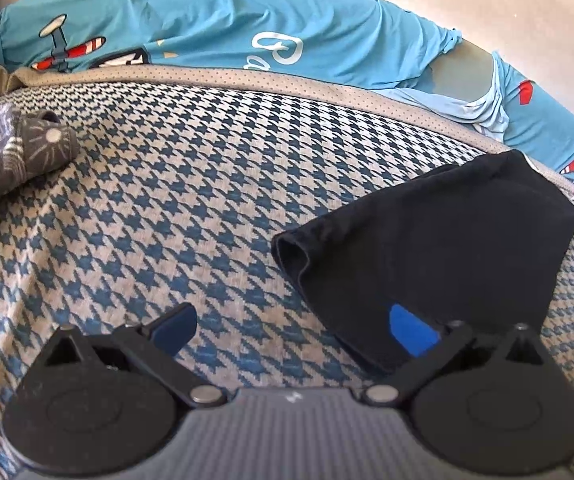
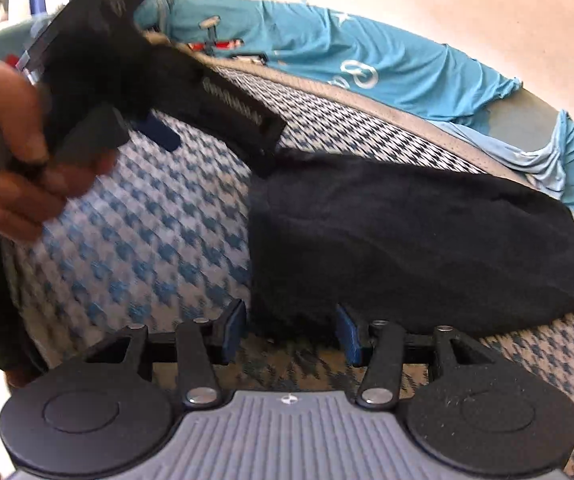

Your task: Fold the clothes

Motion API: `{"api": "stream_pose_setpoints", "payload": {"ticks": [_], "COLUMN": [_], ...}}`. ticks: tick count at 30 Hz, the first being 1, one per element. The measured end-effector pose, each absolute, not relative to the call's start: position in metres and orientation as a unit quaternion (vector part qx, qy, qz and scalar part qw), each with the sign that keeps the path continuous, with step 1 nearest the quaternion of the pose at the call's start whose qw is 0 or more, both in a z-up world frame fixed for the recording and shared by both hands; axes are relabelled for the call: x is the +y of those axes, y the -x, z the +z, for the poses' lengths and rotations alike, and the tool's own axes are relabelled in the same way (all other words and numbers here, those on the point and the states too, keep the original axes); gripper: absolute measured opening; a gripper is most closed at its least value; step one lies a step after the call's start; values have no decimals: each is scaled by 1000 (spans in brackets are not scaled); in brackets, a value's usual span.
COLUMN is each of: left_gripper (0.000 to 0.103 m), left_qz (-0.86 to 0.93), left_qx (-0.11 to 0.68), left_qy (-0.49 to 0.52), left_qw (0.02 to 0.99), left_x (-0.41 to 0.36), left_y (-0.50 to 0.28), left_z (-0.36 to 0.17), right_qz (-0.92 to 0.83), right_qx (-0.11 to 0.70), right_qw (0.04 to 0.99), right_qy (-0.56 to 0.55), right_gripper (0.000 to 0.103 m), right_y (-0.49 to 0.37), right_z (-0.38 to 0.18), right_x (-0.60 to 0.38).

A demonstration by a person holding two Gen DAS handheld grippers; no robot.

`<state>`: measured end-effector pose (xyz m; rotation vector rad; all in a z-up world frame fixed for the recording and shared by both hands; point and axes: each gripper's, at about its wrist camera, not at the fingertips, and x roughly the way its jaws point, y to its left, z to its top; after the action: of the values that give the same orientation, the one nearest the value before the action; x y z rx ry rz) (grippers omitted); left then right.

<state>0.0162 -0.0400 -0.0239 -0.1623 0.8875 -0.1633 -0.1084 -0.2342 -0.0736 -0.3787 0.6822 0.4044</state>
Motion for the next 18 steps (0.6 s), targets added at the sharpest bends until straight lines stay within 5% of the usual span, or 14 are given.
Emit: {"api": "stream_pose_setpoints", "payload": {"ticks": [7, 12, 14, 18], "left_gripper": [103, 103, 103, 103], "left_qz": [-84, -81, -79, -79], "left_qx": [445, 450, 451, 452], "left_qy": [101, 111, 116, 132], "left_qw": [886, 882, 881, 878], "left_x": [-41, -40, -38, -35], "left_y": [-23, -26, -26, -28], "left_z": [-31, -35, -35, -35], "right_qz": [189, 191, 180, 173], "right_qx": [327, 324, 325, 333], "right_qw": [907, 907, 910, 920], "right_qy": [185, 187, 183, 113], "right_gripper": [47, 30, 16, 14], "right_y": [104, 105, 103, 95], "right_z": [-76, -78, -78, -69], "right_x": [-233, -231, -233, -249]}}
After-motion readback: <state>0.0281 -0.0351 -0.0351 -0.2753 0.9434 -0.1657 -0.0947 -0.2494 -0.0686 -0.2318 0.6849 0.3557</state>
